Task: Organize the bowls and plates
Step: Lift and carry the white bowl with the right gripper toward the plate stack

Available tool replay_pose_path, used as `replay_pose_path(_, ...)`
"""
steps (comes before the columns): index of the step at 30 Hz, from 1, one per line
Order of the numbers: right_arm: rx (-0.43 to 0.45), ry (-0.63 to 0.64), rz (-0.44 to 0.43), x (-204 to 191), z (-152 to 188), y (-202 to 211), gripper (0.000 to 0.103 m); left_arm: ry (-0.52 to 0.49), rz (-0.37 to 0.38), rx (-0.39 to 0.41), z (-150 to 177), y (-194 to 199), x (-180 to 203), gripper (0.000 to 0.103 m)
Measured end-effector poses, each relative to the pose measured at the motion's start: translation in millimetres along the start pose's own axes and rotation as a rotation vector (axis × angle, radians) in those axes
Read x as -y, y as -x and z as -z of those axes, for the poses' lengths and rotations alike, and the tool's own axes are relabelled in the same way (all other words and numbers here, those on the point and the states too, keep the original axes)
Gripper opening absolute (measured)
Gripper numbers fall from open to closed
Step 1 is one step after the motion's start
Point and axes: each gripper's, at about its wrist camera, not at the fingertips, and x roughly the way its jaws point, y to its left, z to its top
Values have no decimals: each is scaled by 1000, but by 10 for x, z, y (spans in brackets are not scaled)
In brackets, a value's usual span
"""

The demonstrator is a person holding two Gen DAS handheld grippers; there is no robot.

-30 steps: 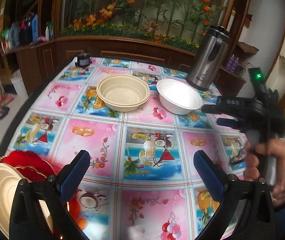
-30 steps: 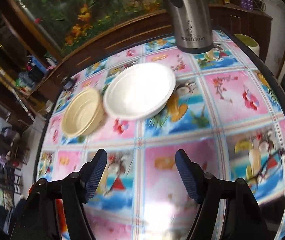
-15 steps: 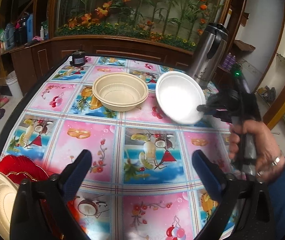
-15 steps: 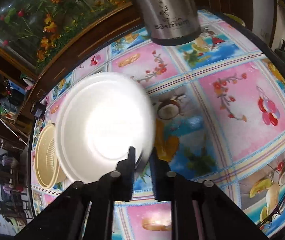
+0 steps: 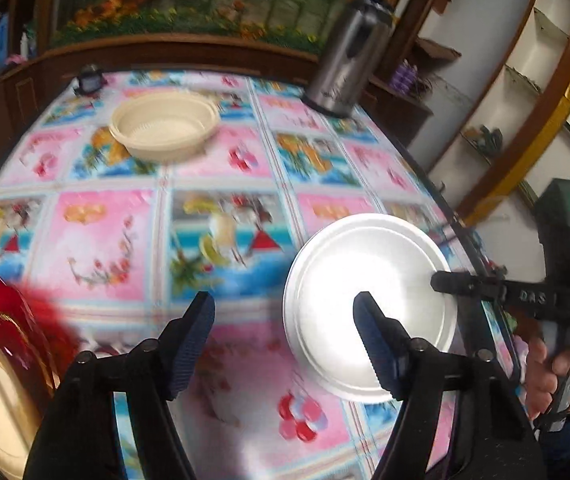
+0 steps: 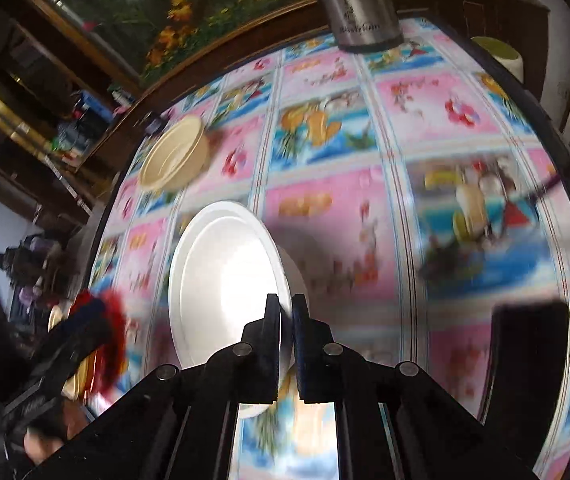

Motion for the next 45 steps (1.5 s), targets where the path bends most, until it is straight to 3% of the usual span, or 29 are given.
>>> replay_pose_path(4,2,13,6,42,174,16,8,-27,8,-32,103,-96,117,71)
replay_pose_path(7,42,53,43,25,229,9,8,-31,-26,-40,146,-186,137,71)
replay_pose_path(11,103,44,58,108,329,149,12,-23,-12,-57,187,-292,116,71)
replay_pose_path(16,166,18,54,237,417,380,34,-44,23,-51,206,-338,158,69)
replay_pose_path(19,195,9,33,268,463,412,42,-61,24,-62,216,-398,183,59)
replay_pose_path(20,194,-2,31,277,474,392,43,-63,29,-69,230,-426,186,48)
replay_pose_path(21,192,-5,21,278,484,368,43,-61,37,-76,245,-451,185,35)
replay_pose_path(26,151,-1,37,252,550,156,42,-67,70,-117,310,-608,265,23)
replay_pose_path(27,154,-14,36,276,564,134,32,-85,76,-106,318,-617,321,20)
replay_pose_path(28,150,-23,24,296,576,107,17,-98,63,-99,326,-615,361,20)
replay_pose_path(30,156,-34,14,316,601,82,12,-142,23,-82,337,-614,451,20)
replay_pose_path(45,186,-6,-6,92,637,54,11,-117,-1,-16,402,-323,254,20)
